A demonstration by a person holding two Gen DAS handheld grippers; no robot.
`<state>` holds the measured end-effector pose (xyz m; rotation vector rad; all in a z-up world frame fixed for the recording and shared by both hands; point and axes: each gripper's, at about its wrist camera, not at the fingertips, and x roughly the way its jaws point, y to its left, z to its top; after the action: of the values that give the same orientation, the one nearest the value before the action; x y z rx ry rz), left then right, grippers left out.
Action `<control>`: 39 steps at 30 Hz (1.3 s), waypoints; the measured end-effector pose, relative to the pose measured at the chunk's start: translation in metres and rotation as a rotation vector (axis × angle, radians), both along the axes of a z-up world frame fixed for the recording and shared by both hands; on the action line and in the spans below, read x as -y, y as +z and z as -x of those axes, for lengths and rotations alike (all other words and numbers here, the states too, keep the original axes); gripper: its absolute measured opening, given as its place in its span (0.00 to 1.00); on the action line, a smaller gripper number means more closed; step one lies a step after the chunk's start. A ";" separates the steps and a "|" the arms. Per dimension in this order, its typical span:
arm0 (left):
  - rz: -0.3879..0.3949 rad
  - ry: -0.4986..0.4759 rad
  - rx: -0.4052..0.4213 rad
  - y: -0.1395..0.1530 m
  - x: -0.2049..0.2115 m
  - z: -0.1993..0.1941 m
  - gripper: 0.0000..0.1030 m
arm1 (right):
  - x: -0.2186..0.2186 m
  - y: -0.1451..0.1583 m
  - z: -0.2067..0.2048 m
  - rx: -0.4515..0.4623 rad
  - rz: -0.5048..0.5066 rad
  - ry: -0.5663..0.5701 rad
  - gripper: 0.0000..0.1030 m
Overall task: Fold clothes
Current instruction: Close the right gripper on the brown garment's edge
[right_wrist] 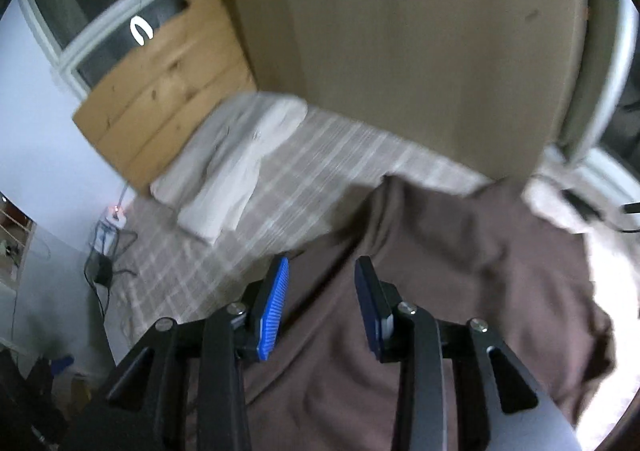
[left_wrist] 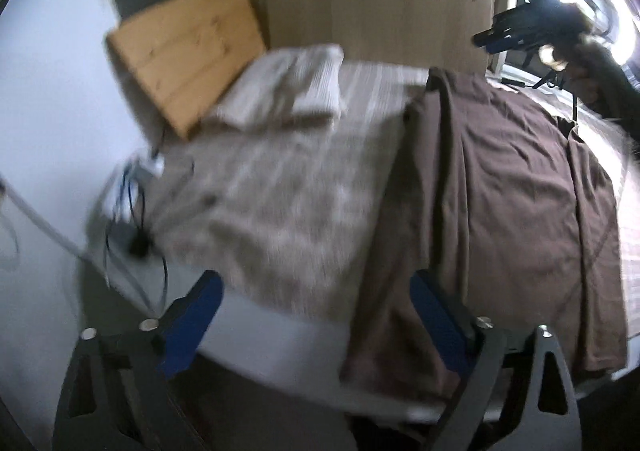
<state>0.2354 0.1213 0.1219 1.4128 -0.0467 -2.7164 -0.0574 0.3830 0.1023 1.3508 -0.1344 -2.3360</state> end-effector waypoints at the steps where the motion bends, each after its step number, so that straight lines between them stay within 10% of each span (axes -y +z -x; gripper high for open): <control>1: -0.032 0.019 0.005 0.004 0.004 -0.011 0.87 | 0.009 -0.008 0.003 0.012 0.001 0.017 0.35; 5: -0.053 0.078 -0.004 0.019 0.015 -0.043 0.97 | 0.040 -0.022 0.007 0.005 -0.010 0.098 0.61; 21: -0.133 0.008 0.183 -0.085 0.012 0.015 0.87 | 0.058 -0.029 0.012 0.020 -0.111 0.149 0.60; 39: 0.029 0.207 0.122 -0.054 0.006 0.021 0.83 | 0.111 -0.068 0.001 0.005 -0.200 0.138 0.60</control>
<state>0.2146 0.1152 0.0682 1.4839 0.0497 -2.4525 -0.0588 0.2720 0.0338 1.4101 0.1901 -2.2786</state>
